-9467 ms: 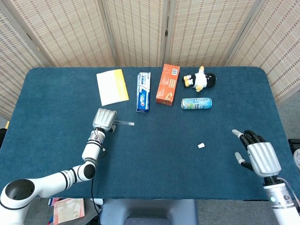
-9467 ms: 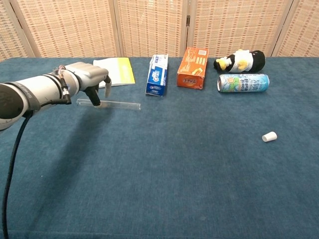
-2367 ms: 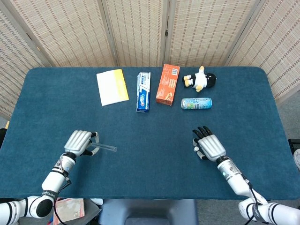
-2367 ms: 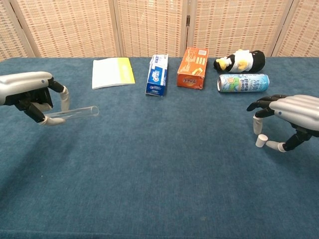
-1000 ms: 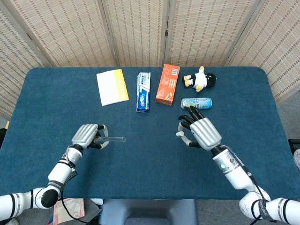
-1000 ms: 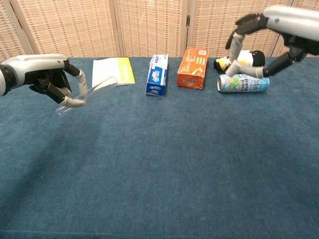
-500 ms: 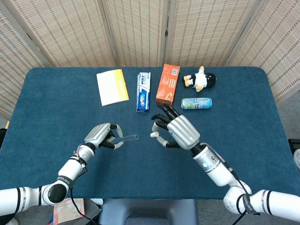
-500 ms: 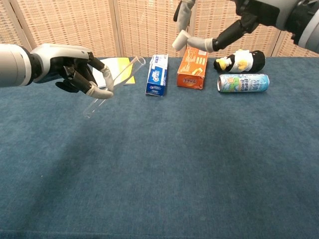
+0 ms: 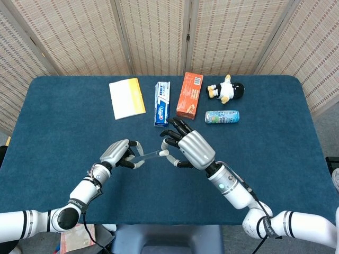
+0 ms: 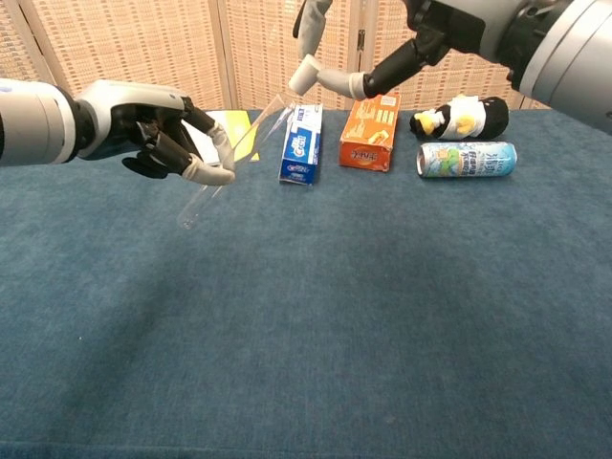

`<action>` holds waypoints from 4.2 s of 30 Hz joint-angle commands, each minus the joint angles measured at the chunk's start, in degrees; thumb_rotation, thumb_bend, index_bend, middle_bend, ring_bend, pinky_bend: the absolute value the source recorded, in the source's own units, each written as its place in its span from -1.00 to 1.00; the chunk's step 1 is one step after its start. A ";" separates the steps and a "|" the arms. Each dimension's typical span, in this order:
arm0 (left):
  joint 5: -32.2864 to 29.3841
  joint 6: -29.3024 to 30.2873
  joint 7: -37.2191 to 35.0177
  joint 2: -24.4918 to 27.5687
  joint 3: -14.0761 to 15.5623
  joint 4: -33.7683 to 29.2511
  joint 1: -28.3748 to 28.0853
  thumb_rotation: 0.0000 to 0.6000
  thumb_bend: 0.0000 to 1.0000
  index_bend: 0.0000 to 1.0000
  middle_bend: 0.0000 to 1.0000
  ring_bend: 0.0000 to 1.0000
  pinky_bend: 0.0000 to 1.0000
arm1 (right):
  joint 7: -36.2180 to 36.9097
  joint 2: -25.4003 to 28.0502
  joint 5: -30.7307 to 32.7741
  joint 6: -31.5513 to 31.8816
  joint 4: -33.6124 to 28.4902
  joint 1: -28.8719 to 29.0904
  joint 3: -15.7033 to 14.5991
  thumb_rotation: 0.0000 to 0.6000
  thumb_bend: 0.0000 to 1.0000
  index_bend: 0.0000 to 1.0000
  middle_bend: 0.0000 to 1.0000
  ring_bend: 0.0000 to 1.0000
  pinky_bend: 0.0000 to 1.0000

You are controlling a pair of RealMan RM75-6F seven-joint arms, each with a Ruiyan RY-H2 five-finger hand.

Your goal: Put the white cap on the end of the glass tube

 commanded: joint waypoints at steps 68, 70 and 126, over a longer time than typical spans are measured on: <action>-2.23 2.13 -0.52 -0.03 1.96 -0.54 -3.71 1.00 -0.30 0.26 0.98 0.96 1.00 | -3.14 -1.70 5.12 -2.56 2.02 3.39 -1.21 1.00 -0.44 0.04 -0.59 -1.00 -0.99; -2.20 2.16 -0.52 -0.07 2.03 -0.45 -3.70 1.00 -0.30 0.26 0.98 0.96 1.00 | -3.36 -1.41 5.56 -3.11 1.77 3.48 -1.33 1.00 -0.66 -0.22 -0.67 -1.00 -1.00; 8.57 12.16 21.07 -17.52 8.01 14.04 -2.61 0.89 -0.30 -0.93 0.89 0.91 1.00 | 1.97 10.32 4.82 4.73 1.97 -6.77 -3.29 1.00 -0.97 -0.88 -0.83 -1.00 -1.00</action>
